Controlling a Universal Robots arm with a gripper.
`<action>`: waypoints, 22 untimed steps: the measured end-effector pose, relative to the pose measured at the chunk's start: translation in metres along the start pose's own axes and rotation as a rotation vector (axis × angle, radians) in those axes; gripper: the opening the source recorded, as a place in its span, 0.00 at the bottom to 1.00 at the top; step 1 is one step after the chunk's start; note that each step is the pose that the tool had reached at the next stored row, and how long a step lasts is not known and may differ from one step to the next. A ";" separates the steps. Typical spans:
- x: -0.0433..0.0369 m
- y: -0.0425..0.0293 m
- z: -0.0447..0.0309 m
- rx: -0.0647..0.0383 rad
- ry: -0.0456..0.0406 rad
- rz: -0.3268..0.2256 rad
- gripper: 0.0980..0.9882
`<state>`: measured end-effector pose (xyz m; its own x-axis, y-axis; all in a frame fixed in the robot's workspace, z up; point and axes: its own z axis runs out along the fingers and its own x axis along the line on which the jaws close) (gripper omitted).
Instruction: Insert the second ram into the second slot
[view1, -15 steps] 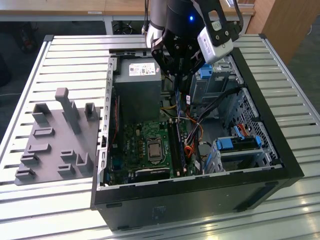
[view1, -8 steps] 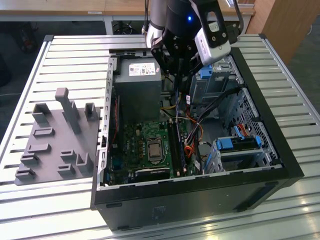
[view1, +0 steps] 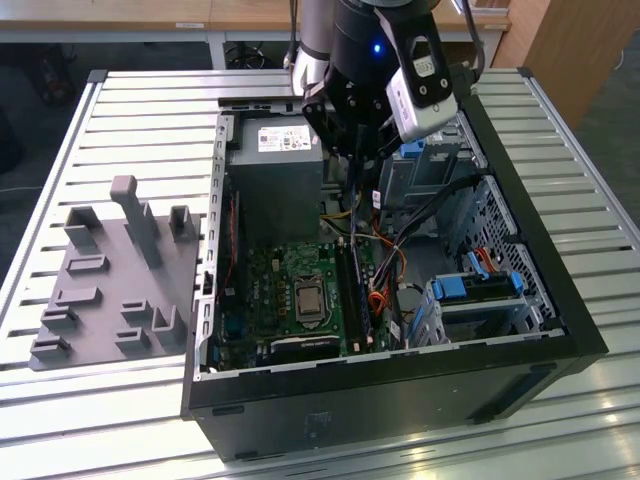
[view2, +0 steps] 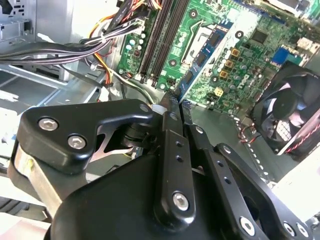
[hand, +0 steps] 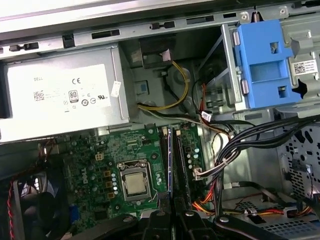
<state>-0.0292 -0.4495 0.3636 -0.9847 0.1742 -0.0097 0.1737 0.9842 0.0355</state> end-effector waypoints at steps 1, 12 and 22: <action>0.0000 0.0000 0.0009 0.000 0.0004 -0.012 0.04; 0.0000 -0.0002 0.0052 0.000 0.0039 -0.053 0.04; 0.0000 -0.0003 0.0071 0.000 0.0040 -0.053 0.04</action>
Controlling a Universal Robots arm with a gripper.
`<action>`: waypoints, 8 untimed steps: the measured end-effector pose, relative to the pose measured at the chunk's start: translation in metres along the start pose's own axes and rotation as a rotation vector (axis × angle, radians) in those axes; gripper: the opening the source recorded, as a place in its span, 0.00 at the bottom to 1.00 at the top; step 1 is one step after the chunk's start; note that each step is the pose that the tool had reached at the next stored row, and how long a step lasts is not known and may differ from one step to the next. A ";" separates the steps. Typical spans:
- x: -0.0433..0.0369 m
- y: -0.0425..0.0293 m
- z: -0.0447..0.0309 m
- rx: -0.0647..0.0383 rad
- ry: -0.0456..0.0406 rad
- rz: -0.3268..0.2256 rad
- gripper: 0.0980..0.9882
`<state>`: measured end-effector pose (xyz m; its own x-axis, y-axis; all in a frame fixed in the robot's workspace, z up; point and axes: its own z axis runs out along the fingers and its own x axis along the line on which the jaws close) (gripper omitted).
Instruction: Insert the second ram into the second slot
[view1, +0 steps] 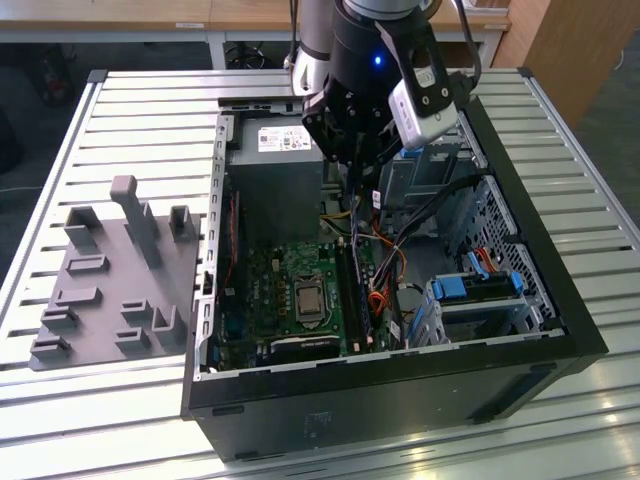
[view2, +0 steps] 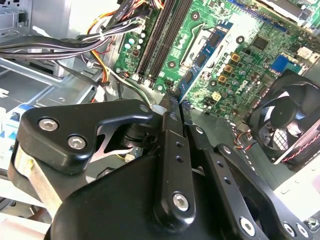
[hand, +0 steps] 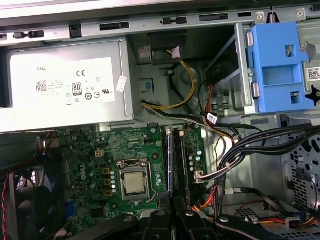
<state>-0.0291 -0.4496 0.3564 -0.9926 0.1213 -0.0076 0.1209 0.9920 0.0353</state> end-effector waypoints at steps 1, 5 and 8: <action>0.0000 0.0000 0.0003 0.000 0.0000 0.000 0.04; 0.0000 -0.0003 0.0020 0.000 0.0001 -0.001 0.04; 0.0000 -0.0005 0.0044 0.000 0.0002 -0.001 0.04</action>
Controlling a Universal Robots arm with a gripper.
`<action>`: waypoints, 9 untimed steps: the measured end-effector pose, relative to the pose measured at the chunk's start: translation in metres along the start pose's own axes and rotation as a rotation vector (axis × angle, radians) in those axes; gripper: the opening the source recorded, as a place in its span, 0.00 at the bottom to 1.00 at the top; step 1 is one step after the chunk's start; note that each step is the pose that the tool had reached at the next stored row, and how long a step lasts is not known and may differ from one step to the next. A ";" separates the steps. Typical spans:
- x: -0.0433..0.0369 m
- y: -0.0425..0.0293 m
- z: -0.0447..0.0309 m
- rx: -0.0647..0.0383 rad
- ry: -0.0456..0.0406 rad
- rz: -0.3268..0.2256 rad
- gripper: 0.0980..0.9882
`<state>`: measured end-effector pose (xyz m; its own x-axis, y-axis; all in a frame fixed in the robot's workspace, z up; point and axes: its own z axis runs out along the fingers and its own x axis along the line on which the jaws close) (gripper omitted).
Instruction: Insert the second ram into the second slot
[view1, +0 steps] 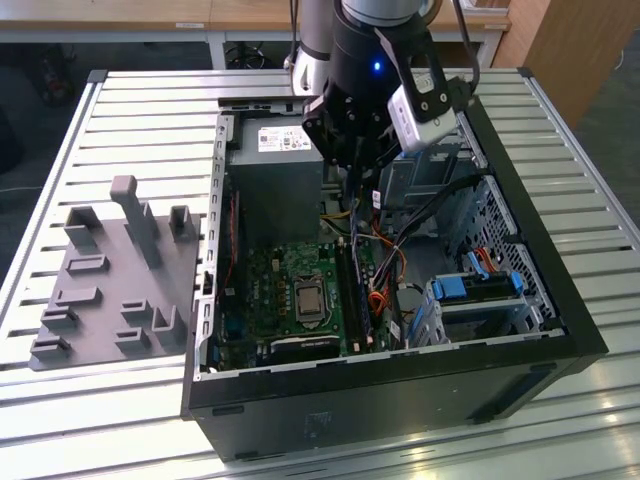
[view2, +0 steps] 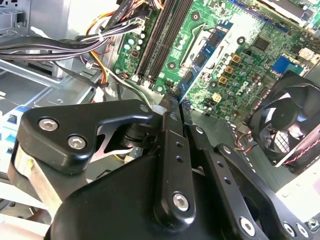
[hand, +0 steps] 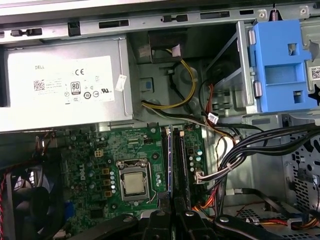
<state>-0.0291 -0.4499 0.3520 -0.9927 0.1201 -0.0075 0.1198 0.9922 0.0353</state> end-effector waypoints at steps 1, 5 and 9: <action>0.0000 0.0000 0.0011 0.000 0.0000 0.000 0.04; 0.0000 -0.0006 0.0047 0.000 0.0009 -0.016 0.04; 0.0000 -0.0010 0.0074 0.000 0.0027 -0.051 0.04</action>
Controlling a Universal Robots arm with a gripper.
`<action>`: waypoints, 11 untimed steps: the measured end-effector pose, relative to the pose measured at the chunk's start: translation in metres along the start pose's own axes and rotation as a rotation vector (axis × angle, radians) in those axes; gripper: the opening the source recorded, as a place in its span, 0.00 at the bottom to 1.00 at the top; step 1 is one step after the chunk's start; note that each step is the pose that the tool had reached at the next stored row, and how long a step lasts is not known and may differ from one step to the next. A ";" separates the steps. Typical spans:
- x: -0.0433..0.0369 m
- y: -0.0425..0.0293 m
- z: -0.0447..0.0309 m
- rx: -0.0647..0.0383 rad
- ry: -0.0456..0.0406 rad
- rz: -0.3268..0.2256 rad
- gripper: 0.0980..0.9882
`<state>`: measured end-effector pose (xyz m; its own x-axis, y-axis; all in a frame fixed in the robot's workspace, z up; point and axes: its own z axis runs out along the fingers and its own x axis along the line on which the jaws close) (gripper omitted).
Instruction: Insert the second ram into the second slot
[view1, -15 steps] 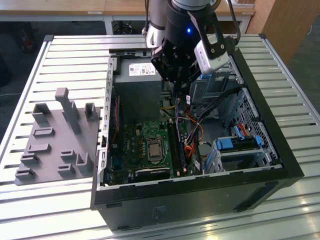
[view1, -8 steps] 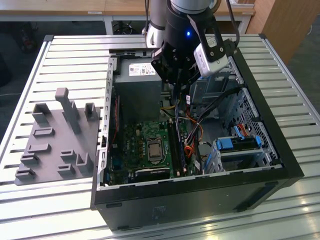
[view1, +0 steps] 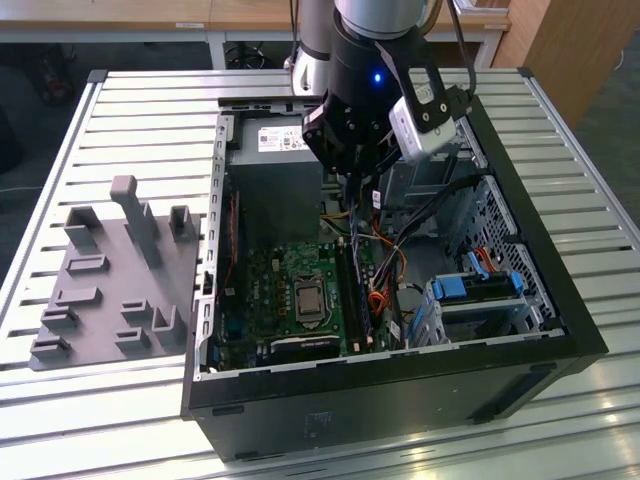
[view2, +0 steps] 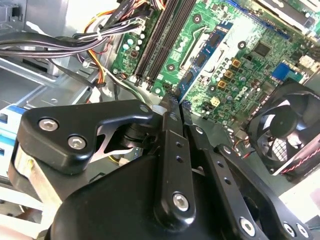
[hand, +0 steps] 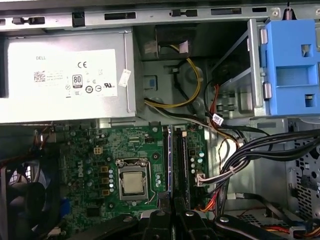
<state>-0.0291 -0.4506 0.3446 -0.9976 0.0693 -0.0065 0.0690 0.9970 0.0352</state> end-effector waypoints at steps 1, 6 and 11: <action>0.0000 0.0000 0.0004 0.000 0.0004 -0.001 0.04; 0.0000 -0.0001 0.0023 0.000 0.0011 -0.003 0.04; 0.0000 -0.0003 0.0038 0.000 0.0018 -0.004 0.04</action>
<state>-0.0291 -0.4508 0.3408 -0.9979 0.0650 -0.0049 0.0648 0.9973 0.0350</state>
